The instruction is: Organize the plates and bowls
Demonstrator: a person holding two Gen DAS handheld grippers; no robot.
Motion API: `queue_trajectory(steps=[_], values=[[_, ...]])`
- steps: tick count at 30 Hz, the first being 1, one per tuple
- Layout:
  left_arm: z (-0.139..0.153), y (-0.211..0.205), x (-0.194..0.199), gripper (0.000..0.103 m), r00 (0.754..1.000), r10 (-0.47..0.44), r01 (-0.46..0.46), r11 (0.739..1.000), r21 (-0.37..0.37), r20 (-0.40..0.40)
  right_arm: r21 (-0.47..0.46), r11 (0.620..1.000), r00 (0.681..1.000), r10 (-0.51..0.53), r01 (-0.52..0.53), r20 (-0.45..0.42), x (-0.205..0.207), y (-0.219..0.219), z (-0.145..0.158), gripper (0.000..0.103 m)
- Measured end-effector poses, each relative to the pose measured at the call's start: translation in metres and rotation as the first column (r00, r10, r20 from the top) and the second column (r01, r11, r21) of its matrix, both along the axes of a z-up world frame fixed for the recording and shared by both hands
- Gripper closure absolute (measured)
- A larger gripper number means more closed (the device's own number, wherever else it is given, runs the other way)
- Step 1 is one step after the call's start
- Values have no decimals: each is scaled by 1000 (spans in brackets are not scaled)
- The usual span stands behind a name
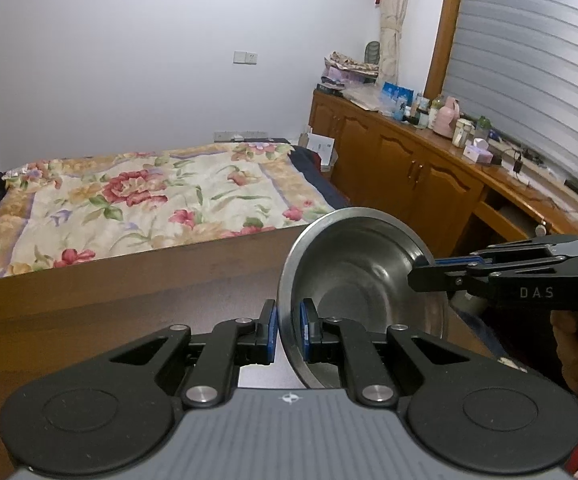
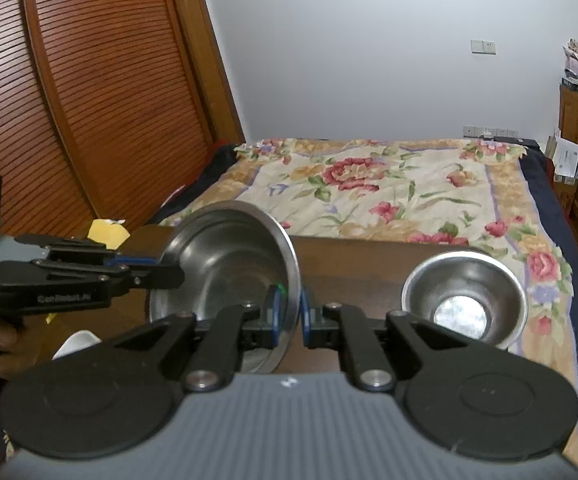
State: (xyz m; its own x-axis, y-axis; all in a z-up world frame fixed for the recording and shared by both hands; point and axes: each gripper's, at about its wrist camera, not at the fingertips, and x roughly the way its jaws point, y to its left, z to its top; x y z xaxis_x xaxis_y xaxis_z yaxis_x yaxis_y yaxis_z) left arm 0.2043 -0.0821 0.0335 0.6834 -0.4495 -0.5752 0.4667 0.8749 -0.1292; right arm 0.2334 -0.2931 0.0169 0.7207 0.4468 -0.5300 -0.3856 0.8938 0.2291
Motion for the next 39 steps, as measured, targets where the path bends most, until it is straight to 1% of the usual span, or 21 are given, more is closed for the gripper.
queue_trajectory(steps=[7,12,21,23,28,34,39], values=[[-1,8,-24,90,1000,-11,11,1000,-2,3,12,1000,1000,9,-8,-13,-19,3,-6,91],[-10,13,-41,90,1000,-16,16,1000,-11,-12,11,1000,1000,21,-20,-15,-36,7,-8,91],[-24,16,-65,90,998,-37,36,999,-33,-40,12,999,999,34,-34,-39,-65,9,-26,91],[-27,16,-69,90,998,-40,38,998,-39,-46,0,999,999,34,-34,-39,-71,11,-27,91],[-35,13,-80,89,998,-46,45,999,-13,-34,1,1000,999,25,-25,-40,-79,12,-35,91],[-44,14,-82,89,998,-44,44,999,0,-44,-37,999,999,2,-3,-37,-84,19,-45,91],[-51,14,-83,89,998,-47,48,999,20,-44,-40,999,1000,2,-4,-30,-88,20,-49,91]])
